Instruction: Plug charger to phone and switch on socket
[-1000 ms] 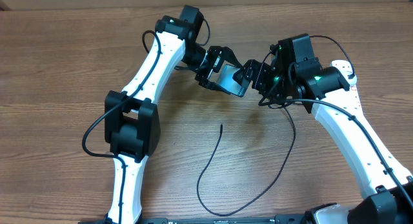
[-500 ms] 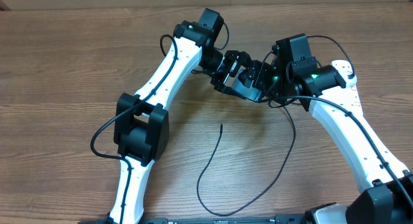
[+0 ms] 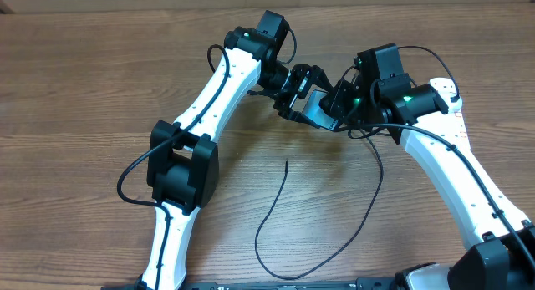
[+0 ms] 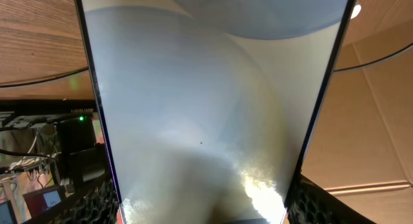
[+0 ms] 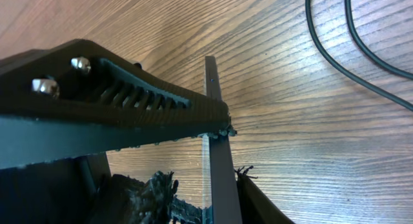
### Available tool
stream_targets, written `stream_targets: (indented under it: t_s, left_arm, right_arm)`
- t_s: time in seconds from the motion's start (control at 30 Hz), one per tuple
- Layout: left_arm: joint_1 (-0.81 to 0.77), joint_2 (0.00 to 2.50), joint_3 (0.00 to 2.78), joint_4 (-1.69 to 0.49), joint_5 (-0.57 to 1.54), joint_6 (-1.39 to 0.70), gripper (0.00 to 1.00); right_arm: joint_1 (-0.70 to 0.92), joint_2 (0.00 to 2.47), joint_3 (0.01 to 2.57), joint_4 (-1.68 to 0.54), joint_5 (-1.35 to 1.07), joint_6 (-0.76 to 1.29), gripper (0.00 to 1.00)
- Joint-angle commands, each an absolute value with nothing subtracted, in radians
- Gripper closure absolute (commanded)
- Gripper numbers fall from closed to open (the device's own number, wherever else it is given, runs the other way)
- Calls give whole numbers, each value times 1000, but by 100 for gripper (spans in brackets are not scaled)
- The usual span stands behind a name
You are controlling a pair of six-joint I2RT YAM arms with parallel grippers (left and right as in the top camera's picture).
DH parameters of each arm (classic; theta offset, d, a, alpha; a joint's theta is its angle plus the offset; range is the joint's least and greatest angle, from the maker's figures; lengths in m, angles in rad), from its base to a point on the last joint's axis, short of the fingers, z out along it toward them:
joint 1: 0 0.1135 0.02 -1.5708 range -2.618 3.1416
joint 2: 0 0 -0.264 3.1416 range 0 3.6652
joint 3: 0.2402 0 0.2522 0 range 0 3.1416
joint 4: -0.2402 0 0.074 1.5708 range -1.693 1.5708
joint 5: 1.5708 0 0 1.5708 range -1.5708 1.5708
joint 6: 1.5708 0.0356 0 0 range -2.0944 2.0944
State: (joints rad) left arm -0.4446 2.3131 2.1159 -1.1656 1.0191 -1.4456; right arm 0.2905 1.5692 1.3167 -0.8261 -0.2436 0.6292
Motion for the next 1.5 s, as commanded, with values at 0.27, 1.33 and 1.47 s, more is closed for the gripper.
stream_targets:
  t_s: [0.27, 1.33, 1.47]
  left_arm:
    - [-444, 2314, 2145, -1142, 1114, -1482, 96]
    - [-444, 2314, 2145, -1140, 1105, -1481, 96]
    - [-444, 2314, 2145, -1140, 1092, -1481, 94]
  right_arm:
    - [297, 1571, 1335, -820, -232, 629, 73]
    - [297, 1571, 1335, -843, -224, 628, 96]
    - [297, 1571, 1335, -843, -224, 629, 96]
